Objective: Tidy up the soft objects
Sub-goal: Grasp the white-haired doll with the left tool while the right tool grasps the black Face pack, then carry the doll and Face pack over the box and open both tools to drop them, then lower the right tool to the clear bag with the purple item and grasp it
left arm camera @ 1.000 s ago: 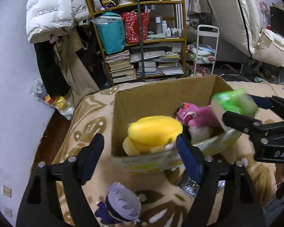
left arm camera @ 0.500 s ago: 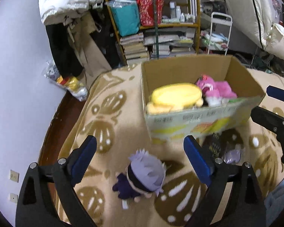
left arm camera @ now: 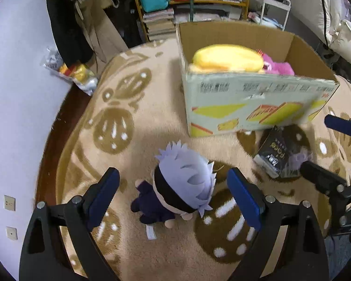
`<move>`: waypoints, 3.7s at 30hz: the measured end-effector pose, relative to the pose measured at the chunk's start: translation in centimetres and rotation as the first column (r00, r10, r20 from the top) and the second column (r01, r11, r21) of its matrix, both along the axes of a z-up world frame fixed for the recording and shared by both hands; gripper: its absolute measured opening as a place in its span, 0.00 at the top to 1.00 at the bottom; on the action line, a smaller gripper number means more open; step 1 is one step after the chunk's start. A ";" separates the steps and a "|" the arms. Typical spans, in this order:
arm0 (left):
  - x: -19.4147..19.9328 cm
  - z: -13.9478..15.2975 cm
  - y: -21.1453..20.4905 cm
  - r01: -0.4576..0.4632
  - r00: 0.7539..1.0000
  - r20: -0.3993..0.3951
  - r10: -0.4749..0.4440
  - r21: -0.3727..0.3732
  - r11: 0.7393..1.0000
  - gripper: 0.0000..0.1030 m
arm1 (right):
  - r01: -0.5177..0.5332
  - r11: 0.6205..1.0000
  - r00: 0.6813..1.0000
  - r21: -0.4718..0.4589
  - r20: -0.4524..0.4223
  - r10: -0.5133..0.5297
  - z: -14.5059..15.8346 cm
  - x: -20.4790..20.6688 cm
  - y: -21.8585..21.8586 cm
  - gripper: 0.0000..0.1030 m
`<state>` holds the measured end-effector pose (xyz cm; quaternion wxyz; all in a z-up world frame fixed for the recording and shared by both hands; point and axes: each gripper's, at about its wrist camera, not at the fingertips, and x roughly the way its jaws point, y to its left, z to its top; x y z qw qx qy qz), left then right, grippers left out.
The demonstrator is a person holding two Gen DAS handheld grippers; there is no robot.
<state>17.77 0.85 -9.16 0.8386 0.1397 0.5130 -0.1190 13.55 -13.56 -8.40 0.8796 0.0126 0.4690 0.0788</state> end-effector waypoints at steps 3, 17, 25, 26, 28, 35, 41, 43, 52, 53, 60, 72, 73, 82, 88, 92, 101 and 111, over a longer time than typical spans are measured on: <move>0.4 -1.3 0.0 -0.004 0.999 -0.051 0.003 -0.007 1.000 0.11 | -0.015 1.000 0.999 -0.014 -0.043 0.014 -1.9 0.8 0.6 0.00; 1.2 -4.8 0.7 -0.019 0.992 -0.128 0.023 0.028 0.999 0.24 | -0.044 0.999 0.992 0.003 -0.120 0.044 -5.9 2.6 1.2 0.09; 1.0 -3.6 1.0 -0.027 0.994 -0.108 0.024 -0.027 0.999 0.50 | -0.025 1.000 0.989 0.013 -0.145 0.027 -6.0 3.0 0.4 0.31; 1.0 -3.4 1.2 -0.031 0.994 -0.104 0.028 -0.031 0.999 0.50 | -0.026 0.999 0.990 0.022 -0.140 0.029 -5.7 2.9 0.3 0.31; 0.8 -3.2 1.3 -0.028 0.995 -0.100 0.024 -0.036 0.999 0.51 | -0.028 0.999 0.992 0.035 -0.123 0.032 -5.0 2.9 0.1 0.31; -0.1 -0.8 1.5 -0.024 0.999 -0.025 0.022 -0.080 0.996 0.51 | -0.012 0.998 0.998 0.061 -0.060 0.016 -2.1 1.4 -0.2 0.31; -2.2 4.8 1.0 0.039 0.983 0.182 -0.005 -0.183 0.982 0.51 | 0.006 0.996 0.999 0.085 0.038 -0.009 2.2 -0.3 -0.9 0.31; -2.7 6.2 0.7 0.060 0.972 0.234 -0.011 -0.204 0.977 0.51 | 0.021 0.995 0.996 0.093 0.082 -0.029 3.8 -0.5 -1.6 0.31; -2.4 11.4 -3.5 0.146 0.912 0.408 -0.051 -0.205 0.968 0.51 | 0.100 0.987 0.973 0.125 0.195 -0.123 7.6 0.8 -4.4 0.31; -2.0 11.6 -4.1 0.155 0.909 0.414 -0.059 -0.202 0.967 0.51 | 0.109 0.986 0.970 0.123 0.203 -0.132 7.9 0.9 -4.9 0.31; 1.0 11.4 -7.5 0.170 0.909 0.407 -0.087 -0.174 0.970 0.50 | 0.155 0.980 0.958 0.123 0.224 -0.179 7.8 2.4 -6.9 0.31; 2.8 9.1 -9.1 0.119 0.930 0.363 -0.059 -0.146 0.982 0.25 | 0.170 0.978 0.967 0.119 0.171 -0.189 5.6 3.7 -7.8 0.30; 2.7 9.0 -9.0 0.113 0.929 0.365 -0.057 -0.135 0.984 0.24 | 0.172 0.977 0.967 0.123 0.170 -0.192 5.6 3.8 -7.8 0.29; -1.4 9.7 -5.8 0.065 0.923 0.385 -0.014 -0.119 0.991 0.16 | 0.183 0.975 0.962 0.126 0.182 -0.204 6.6 2.1 -7.5 0.03; -4.3 11.0 -3.3 0.035 0.917 0.398 0.019 -0.127 0.991 0.16 | 0.209 0.970 0.965 0.128 0.135 -0.226 6.5 0.2 -7.5 0.02; -6.1 11.0 -1.8 0.005 0.915 0.401 0.047 -0.128 0.992 0.16 | 0.224 0.965 0.967 0.139 0.091 -0.238 5.8 -1.0 -7.5 0.02; -8.7 9.9 0.1 -0.034 0.931 0.358 0.074 -0.116 0.993 0.16 | 0.195 0.974 0.981 0.113 -0.021 -0.194 2.5 -1.1 -6.1 0.02; -8.9 9.2 0.3 -0.021 0.935 0.349 0.058 -0.110 0.994 0.16 | 0.166 0.985 0.979 0.041 -0.131 -0.159 -1.5 0.1 -5.0 0.02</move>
